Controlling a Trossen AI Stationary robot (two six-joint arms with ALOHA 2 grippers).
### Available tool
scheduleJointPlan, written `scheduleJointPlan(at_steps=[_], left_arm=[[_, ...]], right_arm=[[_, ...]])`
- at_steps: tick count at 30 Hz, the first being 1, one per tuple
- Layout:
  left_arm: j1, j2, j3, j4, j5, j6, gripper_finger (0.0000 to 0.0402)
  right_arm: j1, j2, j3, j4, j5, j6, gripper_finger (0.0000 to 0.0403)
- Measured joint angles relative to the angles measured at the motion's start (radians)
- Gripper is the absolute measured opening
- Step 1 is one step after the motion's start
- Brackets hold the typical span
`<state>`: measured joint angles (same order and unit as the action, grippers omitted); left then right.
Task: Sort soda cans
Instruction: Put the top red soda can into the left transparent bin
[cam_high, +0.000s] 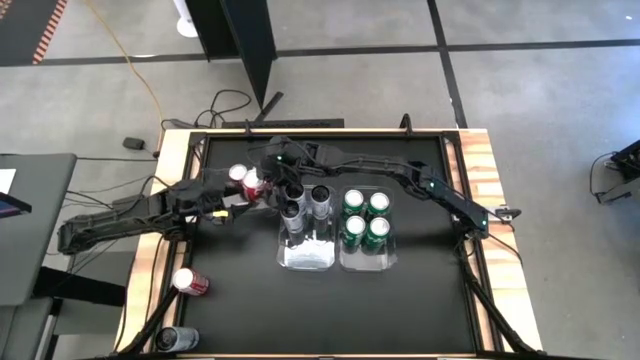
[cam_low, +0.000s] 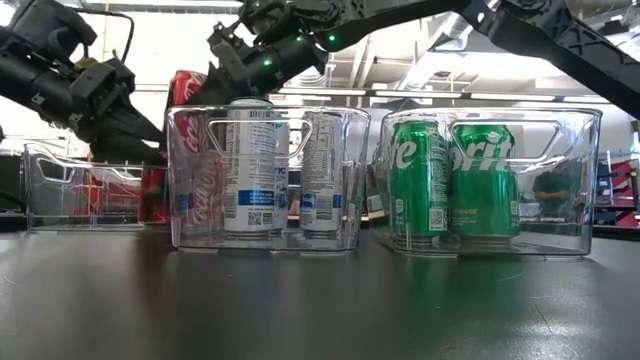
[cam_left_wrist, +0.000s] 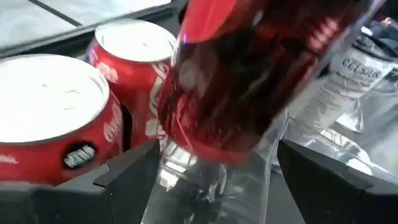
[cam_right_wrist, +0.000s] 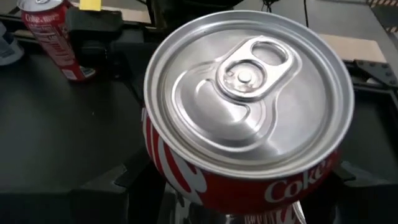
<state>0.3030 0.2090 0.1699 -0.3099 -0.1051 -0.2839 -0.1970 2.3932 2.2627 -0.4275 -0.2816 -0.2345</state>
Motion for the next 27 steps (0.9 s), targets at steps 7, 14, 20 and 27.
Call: scheduleJointPlan(at_steps=[7,14,20,27], left_arm=[[-0.022,-0.001,0.0,0.098,0.002,0.015,0.032],[-0.022,-0.001,0.0,0.206,0.003,0.042,0.032],[-0.022,-0.001,0.0,0.336,0.003,0.118,0.032],[-0.022,0.0,-0.001,0.341,0.004,0.184,0.0255]], right_arm=[[0.005,0.0,-0.001,-0.055,0.006,0.001,0.0285],[0.008,0.0,-0.001,-0.102,0.004,0.008,0.0285],[0.006,0.0,-0.005,-0.105,0.005,0.009,0.0285],[0.006,0.0,-0.005,-0.106,0.004,0.008,0.0285]])
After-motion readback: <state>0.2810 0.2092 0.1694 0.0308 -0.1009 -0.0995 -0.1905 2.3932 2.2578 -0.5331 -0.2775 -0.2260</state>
